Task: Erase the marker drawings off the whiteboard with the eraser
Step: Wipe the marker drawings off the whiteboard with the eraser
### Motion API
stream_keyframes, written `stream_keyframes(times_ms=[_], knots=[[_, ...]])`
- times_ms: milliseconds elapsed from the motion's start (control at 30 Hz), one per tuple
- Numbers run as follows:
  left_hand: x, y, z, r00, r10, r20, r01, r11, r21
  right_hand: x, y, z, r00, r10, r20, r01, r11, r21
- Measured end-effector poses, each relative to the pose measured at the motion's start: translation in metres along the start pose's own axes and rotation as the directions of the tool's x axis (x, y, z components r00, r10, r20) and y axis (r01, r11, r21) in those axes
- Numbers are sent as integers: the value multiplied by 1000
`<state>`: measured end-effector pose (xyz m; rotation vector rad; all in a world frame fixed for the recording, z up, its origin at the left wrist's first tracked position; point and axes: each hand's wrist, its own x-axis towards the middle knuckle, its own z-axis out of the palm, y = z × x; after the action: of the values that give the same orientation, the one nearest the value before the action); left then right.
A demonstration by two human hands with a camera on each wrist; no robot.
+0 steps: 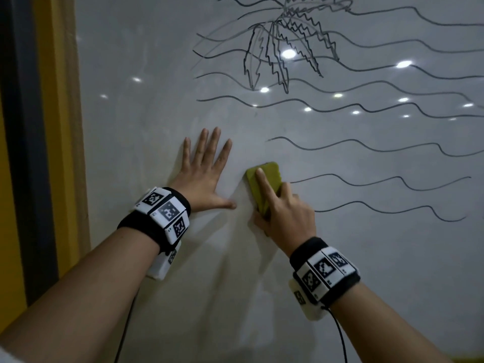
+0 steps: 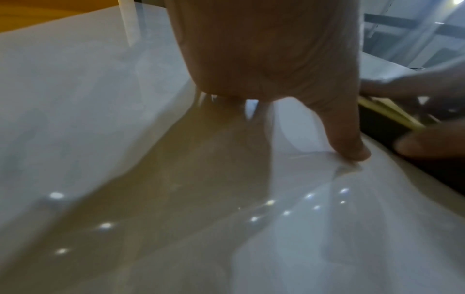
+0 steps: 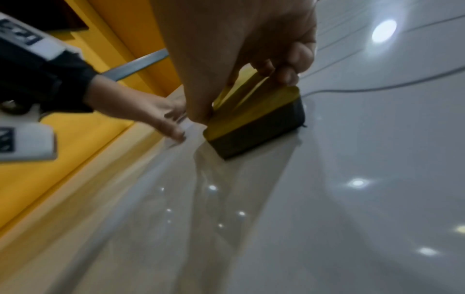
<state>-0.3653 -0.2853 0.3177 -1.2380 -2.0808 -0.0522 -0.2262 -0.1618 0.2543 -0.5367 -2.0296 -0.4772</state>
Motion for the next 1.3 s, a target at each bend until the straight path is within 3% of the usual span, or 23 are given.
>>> stream_keyframes(times_ms=[133,267,467,567,633,833,900,967,1167,1300], knots=[[1,0,0,1000,-22,9,22,1000,8,17,5,-9,999,12,-34,-12,1000,15],[3,-1,1,999,-38,1,38,999,-22,51,7,-31,997,35,68,-36,999,2],[0,2,-5,998,-52,34,52,999,-8,7,13,-5,1000,9,7,-9,1000,30],[-1,2,-5,998,-52,35,53,999,-13,18,11,-24,998,23,58,-24,999,25],[-1,2,-5,998,-53,35,54,998,-23,35,7,-38,986,28,164,-26,1000,-16],[-1,1,-4,999,-42,33,44,998,-48,30,-3,-29,975,139,174,-144,989,16],[-1,0,-4,999,-36,30,37,998,-42,12,-5,-24,978,132,162,-139,990,34],[-1,-1,-5,999,-35,24,36,998,-45,10,-2,-27,968,107,227,-110,994,-3],[-1,-3,-4,1000,-24,19,25,999,-43,63,12,-52,977,124,173,-120,992,-38],[0,-2,-2,999,-33,16,33,999,-27,26,12,-43,964,87,253,-75,996,-55]])
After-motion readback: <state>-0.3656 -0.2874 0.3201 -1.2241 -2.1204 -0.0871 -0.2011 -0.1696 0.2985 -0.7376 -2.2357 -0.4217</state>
